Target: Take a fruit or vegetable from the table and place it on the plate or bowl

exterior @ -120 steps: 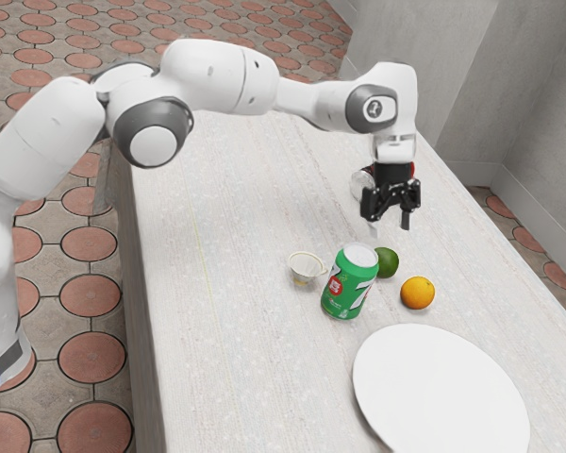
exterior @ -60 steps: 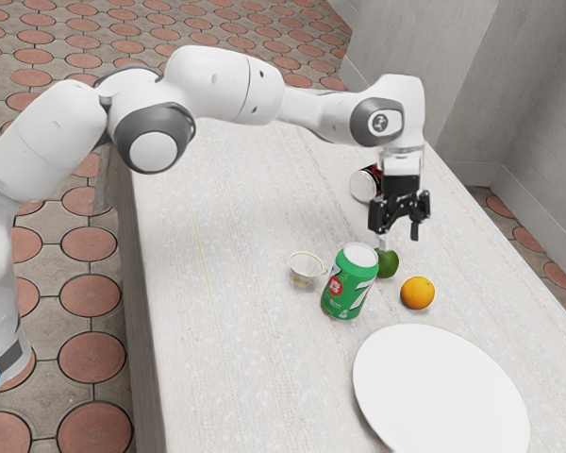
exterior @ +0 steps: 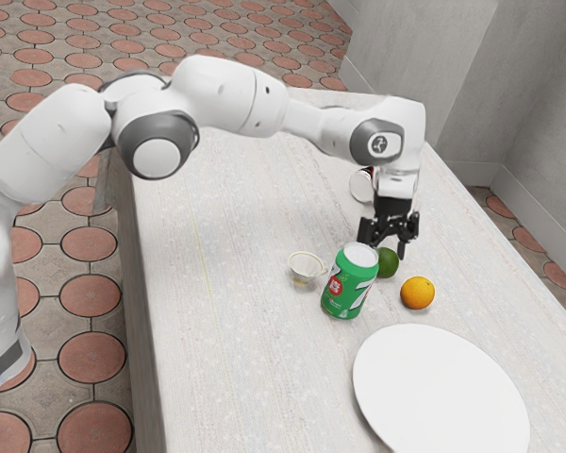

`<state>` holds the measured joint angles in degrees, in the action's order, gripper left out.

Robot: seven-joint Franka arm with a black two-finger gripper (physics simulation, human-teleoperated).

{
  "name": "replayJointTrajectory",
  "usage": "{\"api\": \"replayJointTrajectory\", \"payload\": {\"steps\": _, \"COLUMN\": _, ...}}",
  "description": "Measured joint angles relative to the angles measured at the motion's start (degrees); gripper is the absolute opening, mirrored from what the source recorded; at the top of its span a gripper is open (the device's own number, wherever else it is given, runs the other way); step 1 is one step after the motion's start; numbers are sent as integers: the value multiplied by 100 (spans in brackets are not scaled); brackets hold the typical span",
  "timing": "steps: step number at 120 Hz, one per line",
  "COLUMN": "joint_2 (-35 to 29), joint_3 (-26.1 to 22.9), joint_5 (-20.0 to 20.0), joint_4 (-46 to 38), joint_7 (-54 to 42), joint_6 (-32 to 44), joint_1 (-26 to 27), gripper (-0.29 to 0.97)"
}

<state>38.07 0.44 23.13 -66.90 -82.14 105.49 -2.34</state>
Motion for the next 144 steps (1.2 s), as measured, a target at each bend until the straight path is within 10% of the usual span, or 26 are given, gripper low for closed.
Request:
{"api": "replayJointTrajectory", "payload": {"steps": 42, "joint_2": 217, "joint_3": -27, "joint_5": 6, "joint_4": 12, "joint_7": 44, "joint_6": 251, "joint_1": 28, "gripper": 72}}
{"api": "replayJointTrajectory", "payload": {"steps": 101, "joint_2": 109, "joint_3": -110, "joint_5": 15, "joint_4": 68, "joint_7": 202, "joint_6": 583, "joint_1": -40, "gripper": 22}}
{"api": "replayJointTrajectory", "payload": {"steps": 144, "joint_2": -731, "joint_3": -399, "joint_5": 162, "joint_4": 712, "joint_7": 273, "joint_6": 668, "joint_1": -195, "gripper": 15}}
